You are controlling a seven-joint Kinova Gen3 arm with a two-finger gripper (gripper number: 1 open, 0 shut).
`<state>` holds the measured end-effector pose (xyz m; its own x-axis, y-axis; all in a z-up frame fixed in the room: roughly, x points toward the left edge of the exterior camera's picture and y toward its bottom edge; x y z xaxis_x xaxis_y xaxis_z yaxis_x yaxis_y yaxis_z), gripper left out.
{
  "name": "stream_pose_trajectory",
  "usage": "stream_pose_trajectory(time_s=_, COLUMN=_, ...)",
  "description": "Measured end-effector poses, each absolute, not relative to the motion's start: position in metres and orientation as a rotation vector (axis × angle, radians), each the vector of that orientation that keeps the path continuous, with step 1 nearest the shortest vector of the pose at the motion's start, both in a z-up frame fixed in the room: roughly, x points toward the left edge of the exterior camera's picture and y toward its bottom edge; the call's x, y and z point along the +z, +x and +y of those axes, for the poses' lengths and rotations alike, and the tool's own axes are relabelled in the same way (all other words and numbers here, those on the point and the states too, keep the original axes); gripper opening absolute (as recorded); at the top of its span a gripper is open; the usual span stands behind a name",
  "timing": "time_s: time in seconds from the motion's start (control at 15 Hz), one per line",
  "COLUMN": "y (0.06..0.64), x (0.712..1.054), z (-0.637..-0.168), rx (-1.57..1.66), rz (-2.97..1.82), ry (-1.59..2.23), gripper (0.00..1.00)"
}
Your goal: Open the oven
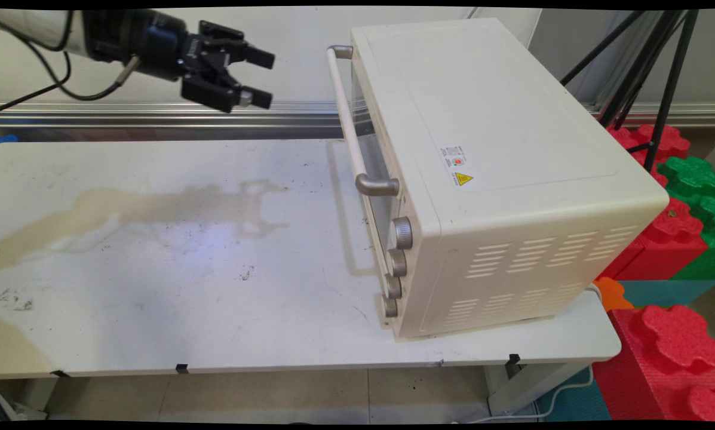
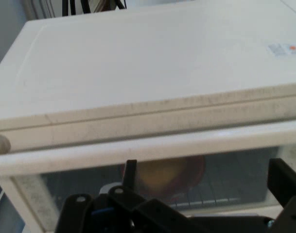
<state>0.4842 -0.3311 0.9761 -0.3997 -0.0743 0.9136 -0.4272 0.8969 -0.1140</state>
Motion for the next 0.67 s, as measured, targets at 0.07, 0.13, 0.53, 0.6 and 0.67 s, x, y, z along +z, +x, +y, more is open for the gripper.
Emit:
stream_pose_trajectory(time_s=0.07, y=0.478, x=0.976, z=-0.336, rx=0.399, rz=-1.955, ry=0.365, gripper=1.00)
stream_pose_trajectory(time_s=0.13, y=0.471, x=0.975, z=-0.341, rx=0.395, rz=-1.950, ry=0.365, gripper=1.00)
stream_pose_trajectory(time_s=0.53, y=0.440, x=0.968, z=-0.361, rx=0.371, rz=-1.939, ry=0.374, gripper=1.00)
stream_pose_trajectory(time_s=0.6, y=0.437, x=0.967, z=-0.363, rx=0.368, rz=-1.938, ry=0.377, gripper=1.00)
stream_pose_trajectory(time_s=0.67, y=0.434, x=0.966, z=-0.365, rx=0.367, rz=-1.937, ry=0.378, gripper=1.00)
